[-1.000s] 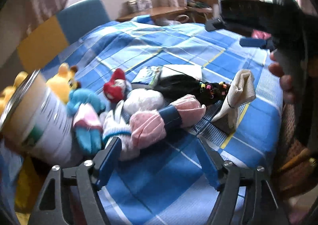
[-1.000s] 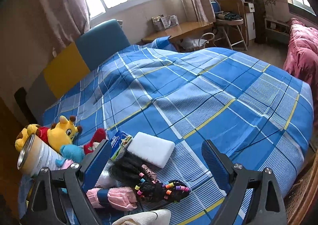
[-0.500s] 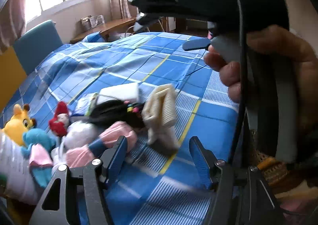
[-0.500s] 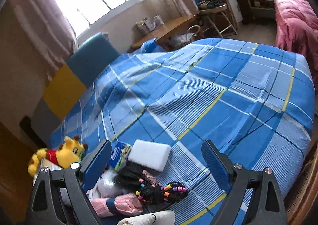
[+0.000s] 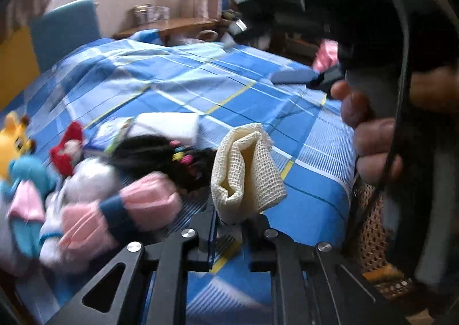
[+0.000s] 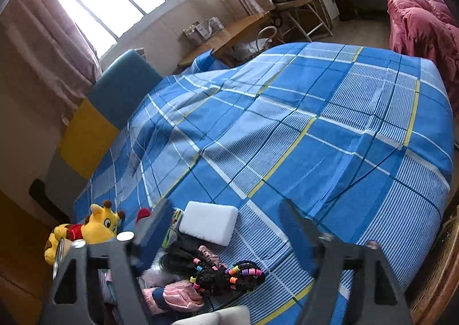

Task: Organize soft objects
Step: 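Carry the pouch to the tray with left tool while right tool grasps hair piece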

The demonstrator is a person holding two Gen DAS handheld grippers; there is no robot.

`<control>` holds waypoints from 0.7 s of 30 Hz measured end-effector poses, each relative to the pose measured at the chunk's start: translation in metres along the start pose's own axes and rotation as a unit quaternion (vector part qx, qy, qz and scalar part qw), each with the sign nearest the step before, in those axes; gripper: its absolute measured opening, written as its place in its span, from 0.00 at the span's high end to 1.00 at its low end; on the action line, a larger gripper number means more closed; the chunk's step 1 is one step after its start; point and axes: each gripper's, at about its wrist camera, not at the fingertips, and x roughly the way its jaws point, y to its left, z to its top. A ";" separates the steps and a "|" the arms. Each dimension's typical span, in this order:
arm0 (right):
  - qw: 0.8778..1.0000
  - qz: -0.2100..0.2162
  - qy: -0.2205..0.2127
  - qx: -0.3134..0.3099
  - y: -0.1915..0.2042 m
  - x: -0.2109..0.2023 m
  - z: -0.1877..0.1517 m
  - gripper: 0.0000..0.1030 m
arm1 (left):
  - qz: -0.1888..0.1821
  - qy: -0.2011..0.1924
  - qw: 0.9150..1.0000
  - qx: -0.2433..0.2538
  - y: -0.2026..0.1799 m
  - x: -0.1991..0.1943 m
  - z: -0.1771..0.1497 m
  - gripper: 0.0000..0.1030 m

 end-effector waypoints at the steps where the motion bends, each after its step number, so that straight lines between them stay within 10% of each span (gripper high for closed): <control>1: 1.000 0.001 0.008 -0.006 0.002 0.003 -0.001 0.38 | 0.001 -0.003 1.000 -0.014 0.005 -0.007 -0.003 0.86; 9: 0.987 0.010 0.136 -0.088 0.031 0.046 -0.029 0.42 | 0.042 -0.011 0.991 -0.128 0.051 -0.059 -0.051 0.86; 21: 0.941 -0.039 0.230 -0.246 0.067 0.064 -0.069 0.41 | 0.054 -0.020 0.985 -0.161 0.057 -0.102 -0.102 0.86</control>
